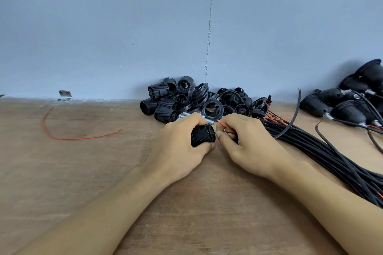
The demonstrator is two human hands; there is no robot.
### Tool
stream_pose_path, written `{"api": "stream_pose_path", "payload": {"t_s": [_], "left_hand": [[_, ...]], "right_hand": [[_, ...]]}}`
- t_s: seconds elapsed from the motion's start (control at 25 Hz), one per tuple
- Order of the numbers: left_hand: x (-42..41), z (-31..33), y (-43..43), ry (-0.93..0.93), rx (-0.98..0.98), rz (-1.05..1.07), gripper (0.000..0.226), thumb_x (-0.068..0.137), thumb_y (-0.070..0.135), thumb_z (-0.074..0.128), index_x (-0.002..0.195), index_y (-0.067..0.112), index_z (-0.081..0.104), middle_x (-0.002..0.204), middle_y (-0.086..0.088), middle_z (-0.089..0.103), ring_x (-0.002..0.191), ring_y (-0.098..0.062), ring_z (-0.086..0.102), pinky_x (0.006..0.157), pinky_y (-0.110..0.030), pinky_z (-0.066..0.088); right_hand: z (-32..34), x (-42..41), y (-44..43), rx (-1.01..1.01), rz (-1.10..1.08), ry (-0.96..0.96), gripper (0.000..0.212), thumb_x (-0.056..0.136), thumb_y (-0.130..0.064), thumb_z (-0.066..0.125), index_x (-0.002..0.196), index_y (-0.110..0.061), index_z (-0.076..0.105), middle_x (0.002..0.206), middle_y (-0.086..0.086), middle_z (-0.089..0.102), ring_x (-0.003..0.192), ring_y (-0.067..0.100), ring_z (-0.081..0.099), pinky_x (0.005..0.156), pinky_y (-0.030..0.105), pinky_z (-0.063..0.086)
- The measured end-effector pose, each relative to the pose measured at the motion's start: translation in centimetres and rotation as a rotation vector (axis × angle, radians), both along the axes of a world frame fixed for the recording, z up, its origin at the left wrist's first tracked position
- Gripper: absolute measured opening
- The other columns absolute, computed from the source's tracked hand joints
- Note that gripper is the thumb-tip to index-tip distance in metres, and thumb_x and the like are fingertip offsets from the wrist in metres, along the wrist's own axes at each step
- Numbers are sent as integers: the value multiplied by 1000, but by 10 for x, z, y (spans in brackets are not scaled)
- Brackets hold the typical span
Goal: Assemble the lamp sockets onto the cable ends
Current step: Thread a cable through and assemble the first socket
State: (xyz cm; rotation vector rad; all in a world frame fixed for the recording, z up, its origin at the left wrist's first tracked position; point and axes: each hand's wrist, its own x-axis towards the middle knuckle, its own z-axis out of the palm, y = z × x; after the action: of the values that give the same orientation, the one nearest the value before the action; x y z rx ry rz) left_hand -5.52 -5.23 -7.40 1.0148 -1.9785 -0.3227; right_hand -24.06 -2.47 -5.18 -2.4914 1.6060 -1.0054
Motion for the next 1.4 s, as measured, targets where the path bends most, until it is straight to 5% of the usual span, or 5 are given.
{"api": "stream_pose_path", "payload": {"t_s": [0.4, 0.8, 1.4], "left_hand": [[1, -2, -2, -9, 23, -55, 31, 76, 29, 85, 100, 37, 66, 82, 22, 67, 83, 3, 62, 69, -8, 42], [0, -5, -7, 119, 180, -88, 31, 77, 26, 84, 102, 32, 65, 92, 18, 74, 91, -4, 69, 84, -41, 58], [-1, -3, -3, 71, 183, -86, 32, 80, 26, 84, 102, 33, 63, 89, 19, 75, 85, -4, 69, 80, -39, 57]], "right_hand": [[-2, 2, 0, 5, 0, -19, 11, 91, -15, 59, 82, -20, 55, 69, -16, 43, 69, -1, 46, 63, 14, 33], [-3, 2, -1, 169, -38, -338, 15, 95, -18, 61, 80, -18, 61, 55, -13, 40, 55, 4, 37, 57, 14, 36], [-3, 4, 3, 120, -45, -295, 18, 92, -13, 63, 76, -21, 58, 51, -12, 41, 52, 4, 39, 53, 13, 34]]}}
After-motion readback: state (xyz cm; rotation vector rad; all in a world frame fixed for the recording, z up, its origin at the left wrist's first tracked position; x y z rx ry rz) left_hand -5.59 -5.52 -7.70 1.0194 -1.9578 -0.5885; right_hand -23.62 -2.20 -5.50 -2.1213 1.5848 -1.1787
